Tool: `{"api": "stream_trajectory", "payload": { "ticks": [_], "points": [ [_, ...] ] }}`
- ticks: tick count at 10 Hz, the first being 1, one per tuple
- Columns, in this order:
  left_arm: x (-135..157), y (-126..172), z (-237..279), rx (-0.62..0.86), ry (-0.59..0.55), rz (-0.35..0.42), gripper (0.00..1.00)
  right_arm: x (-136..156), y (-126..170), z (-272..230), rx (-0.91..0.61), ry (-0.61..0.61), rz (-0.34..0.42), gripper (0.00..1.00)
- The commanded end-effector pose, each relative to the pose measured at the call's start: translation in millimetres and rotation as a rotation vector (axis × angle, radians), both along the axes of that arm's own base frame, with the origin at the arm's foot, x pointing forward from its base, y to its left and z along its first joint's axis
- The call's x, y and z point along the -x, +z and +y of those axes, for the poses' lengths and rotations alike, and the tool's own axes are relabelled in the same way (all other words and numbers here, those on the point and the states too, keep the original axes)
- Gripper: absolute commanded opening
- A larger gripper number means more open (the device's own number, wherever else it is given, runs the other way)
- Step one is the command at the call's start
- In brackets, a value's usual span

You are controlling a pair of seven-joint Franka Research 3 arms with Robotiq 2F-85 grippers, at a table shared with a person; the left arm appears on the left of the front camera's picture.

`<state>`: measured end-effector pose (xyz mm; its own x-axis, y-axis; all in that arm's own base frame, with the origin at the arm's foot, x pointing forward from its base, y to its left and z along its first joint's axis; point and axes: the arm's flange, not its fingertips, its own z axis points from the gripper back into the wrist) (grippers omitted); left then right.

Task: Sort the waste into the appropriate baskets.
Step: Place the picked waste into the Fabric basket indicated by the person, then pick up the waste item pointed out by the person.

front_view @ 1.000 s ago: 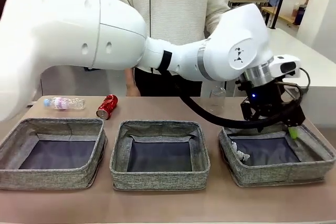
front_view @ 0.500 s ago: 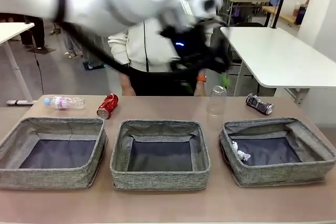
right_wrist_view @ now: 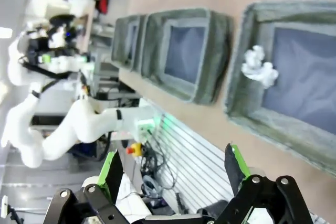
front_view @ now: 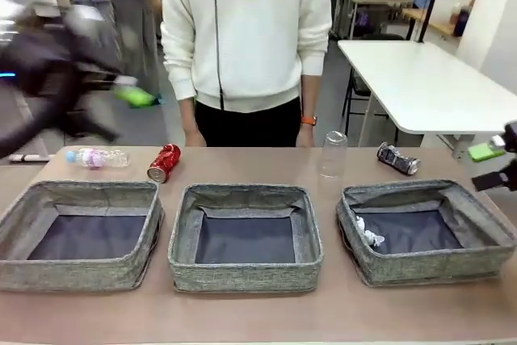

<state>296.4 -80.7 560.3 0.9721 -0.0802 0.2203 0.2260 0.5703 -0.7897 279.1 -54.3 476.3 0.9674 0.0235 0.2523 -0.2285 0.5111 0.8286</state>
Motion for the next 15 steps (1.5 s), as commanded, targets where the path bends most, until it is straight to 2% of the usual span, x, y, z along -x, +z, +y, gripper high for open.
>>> {"api": "stream_trajectory", "payload": {
  "ticks": [1,2,3,4,5,6,15],
  "points": [
    [33,-22,81,0.143,0.097,-0.025,1.00,18,-21,36,-0.099,-0.027,0.012,1.00],
    [55,-40,103,0.222,0.147,-0.042,1.00,10,-15,38,-0.133,-0.074,0.067,1.00],
    [77,-65,116,0.319,0.184,-0.063,1.00,-1,-6,32,-0.253,-0.089,0.192,1.00],
    [92,-90,122,0.401,0.221,-0.062,1.00,-14,1,23,-0.273,-0.220,0.260,1.00],
    [102,-115,123,0.507,0.214,-0.053,1.00,-22,4,11,-0.273,-0.267,0.280,1.00],
    [51,-17,159,0.311,0.216,-0.037,1.00,-16,0,19,-0.202,-0.096,0.173,1.00],
    [51,-17,159,0.311,0.216,-0.037,1.00,-16,0,19,-0.202,-0.096,0.173,1.00]
  ]
}}
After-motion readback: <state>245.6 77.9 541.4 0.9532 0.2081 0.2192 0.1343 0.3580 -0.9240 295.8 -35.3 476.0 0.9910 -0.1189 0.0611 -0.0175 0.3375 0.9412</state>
